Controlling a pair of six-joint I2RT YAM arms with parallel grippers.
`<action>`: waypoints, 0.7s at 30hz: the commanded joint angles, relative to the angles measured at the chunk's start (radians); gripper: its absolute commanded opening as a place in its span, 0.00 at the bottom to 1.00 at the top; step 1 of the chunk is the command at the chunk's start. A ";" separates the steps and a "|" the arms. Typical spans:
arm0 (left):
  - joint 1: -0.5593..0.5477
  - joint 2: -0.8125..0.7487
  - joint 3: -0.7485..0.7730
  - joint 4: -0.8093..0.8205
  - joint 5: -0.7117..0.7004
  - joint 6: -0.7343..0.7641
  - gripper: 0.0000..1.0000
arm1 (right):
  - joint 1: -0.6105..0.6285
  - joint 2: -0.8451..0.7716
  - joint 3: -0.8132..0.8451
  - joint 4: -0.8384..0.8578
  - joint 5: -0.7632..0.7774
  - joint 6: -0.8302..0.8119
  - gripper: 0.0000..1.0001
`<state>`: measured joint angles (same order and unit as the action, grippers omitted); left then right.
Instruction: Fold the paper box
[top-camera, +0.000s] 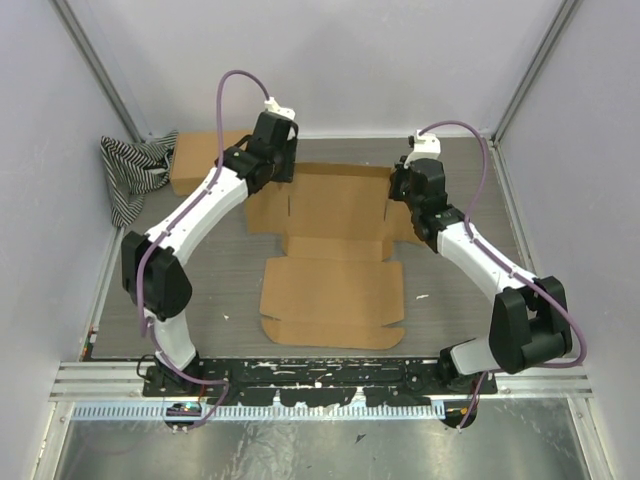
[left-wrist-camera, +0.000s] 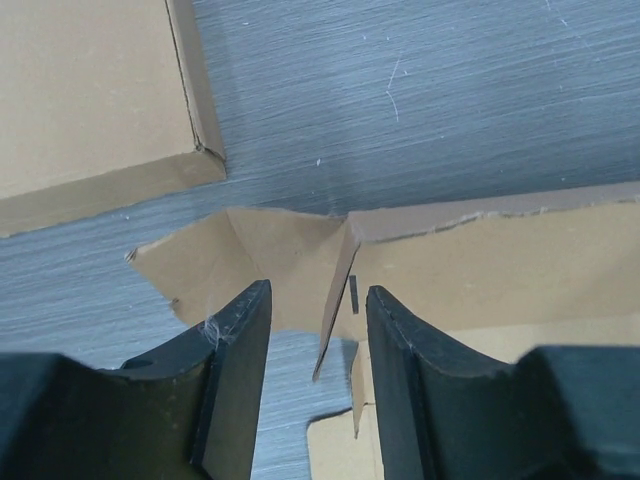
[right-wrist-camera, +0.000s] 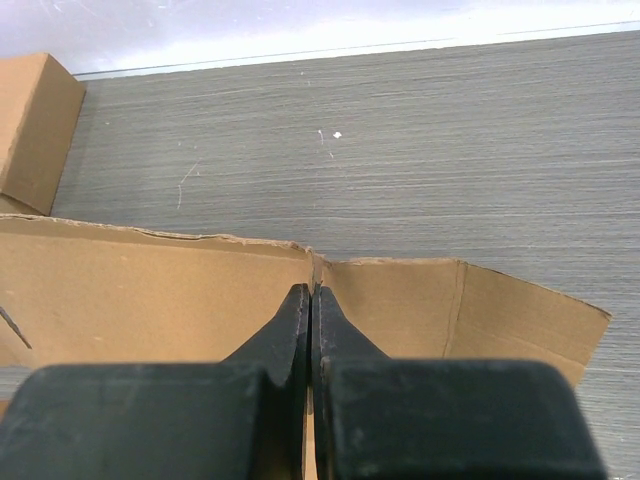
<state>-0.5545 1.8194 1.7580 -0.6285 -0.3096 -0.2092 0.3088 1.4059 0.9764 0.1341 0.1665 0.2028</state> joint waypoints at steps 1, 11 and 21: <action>-0.001 0.052 0.066 -0.035 -0.017 0.033 0.47 | 0.007 -0.052 0.033 0.026 -0.018 -0.013 0.01; -0.001 0.134 0.150 -0.107 -0.029 0.032 0.14 | 0.009 -0.042 0.056 -0.002 -0.036 -0.022 0.01; 0.012 0.120 0.095 -0.085 -0.031 0.011 0.00 | 0.008 0.000 0.143 -0.106 -0.040 -0.024 0.06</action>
<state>-0.5529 1.9453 1.8725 -0.7181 -0.3229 -0.1883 0.3134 1.4014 1.0290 0.0357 0.1276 0.1890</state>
